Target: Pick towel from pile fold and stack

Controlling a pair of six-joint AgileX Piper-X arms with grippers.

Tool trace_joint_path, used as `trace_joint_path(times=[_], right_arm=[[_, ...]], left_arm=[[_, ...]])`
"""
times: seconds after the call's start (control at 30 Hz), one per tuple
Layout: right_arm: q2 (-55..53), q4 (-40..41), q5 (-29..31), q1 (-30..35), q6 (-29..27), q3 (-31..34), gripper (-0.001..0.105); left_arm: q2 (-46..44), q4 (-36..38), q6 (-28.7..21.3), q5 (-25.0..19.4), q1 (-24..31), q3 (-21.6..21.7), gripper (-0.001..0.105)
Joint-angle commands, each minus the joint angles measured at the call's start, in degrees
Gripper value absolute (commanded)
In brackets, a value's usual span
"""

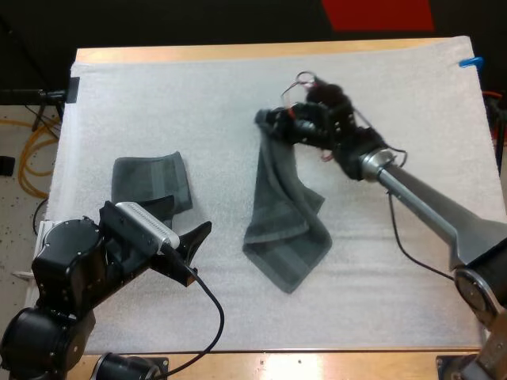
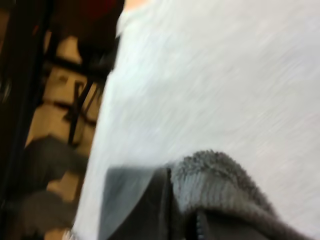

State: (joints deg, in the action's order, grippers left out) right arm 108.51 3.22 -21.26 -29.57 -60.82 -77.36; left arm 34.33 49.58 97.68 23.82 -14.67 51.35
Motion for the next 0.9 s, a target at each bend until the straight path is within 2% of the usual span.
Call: trace_joint_path(times=[0.0,0.13,0.2,0.3,0.37,0.43,0.5,0.67,0.77,0.87], right_arm=[[-0.5,-0.9,0.0,1.4,-1.1,-1.1,0.0],[-0.5,-0.9,0.0,4.9,-1.1,-1.8,0.001],[-0.5,-0.9,-0.6,6.3,-1.1,-2.3,0.007],[-0.5,-0.9,-2.4,7.3,-1.1,-3.2,0.031],[-0.6,-0.8,-4.9,7.7,-1.9,-4.1,0.056],[-0.9,0.3,-6.8,7.8,-4.8,-5.0,0.069],[-2.0,5.9,-5.9,7.8,-9.6,-6.3,0.07],[-8.0,28.4,8.7,7.6,-30.7,-8.3,0.07],[-10.7,39.4,14.9,8.3,-37.4,-8.3,0.07],[-12.4,46.2,16.3,10.4,-39.7,-8.1,0.07]], left_arm=[[0.1,-0.6,0.4,0.4,-0.2,0.3,0.067],[0.1,-0.6,0.4,0.4,-0.2,0.3,0.067],[0.2,-0.6,0.4,0.4,-0.2,0.3,0.067],[0.2,-0.6,0.4,0.4,-0.2,0.3,0.067],[0.2,-0.6,0.4,0.4,-0.2,0.3,0.067],[0.2,-0.6,0.4,0.4,-0.2,0.3,0.067],[0.2,-0.6,0.4,0.4,-0.2,0.3,0.067],[0.2,-0.2,0.4,0.4,-0.2,0.3,0.067],[0.2,-0.2,0.2,0.4,-0.2,0.3,0.067],[0.2,-0.2,0.2,0.4,-0.2,0.3,0.067]])
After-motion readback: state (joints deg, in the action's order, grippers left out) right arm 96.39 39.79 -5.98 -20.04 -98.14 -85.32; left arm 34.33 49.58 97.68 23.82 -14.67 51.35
